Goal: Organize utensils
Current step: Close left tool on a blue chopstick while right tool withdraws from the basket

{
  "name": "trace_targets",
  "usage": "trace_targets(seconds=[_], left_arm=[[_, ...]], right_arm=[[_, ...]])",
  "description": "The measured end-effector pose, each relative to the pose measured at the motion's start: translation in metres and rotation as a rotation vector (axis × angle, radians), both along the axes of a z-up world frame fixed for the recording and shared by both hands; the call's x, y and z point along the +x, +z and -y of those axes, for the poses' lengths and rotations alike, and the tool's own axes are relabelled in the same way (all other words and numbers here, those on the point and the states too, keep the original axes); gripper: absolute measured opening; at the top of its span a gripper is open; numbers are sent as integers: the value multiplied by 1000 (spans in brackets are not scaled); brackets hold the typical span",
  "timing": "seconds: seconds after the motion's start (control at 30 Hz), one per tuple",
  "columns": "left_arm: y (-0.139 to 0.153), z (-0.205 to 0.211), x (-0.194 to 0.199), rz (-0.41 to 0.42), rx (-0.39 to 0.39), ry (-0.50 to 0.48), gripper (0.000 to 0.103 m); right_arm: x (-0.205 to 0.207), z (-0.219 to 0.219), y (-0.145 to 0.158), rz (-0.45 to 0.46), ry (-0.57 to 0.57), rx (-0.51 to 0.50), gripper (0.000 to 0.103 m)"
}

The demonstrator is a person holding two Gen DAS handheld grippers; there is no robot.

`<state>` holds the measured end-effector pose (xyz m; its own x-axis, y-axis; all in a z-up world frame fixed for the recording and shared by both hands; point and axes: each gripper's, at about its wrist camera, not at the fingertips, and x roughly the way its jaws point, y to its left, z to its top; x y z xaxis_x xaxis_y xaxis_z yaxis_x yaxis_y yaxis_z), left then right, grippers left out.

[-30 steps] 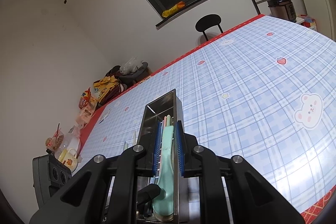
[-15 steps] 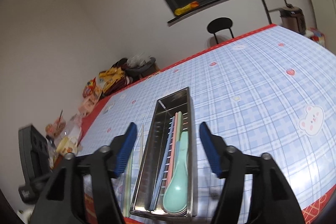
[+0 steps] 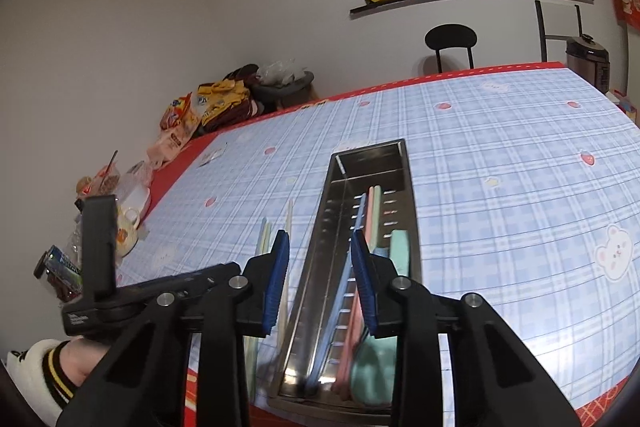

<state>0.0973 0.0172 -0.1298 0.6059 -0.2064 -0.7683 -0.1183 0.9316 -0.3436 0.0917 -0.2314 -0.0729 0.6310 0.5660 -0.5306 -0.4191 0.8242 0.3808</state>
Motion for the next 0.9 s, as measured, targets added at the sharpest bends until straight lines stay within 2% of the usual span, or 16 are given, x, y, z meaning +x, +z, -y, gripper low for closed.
trace_targets(seconds=[0.13, 0.57, 0.9], left_arm=[[-13, 3, -3, -14, 8, -7, 27], [-12, 25, -14, 17, 167, -26, 28], [-11, 30, -15, 20, 207, -15, 30]], right_arm=[[-1, -5, -3, -9, 7, -4, 31], [-3, -3, -6, -12, 10, -5, 31], [-3, -2, -9, -18, 6, 4, 31]])
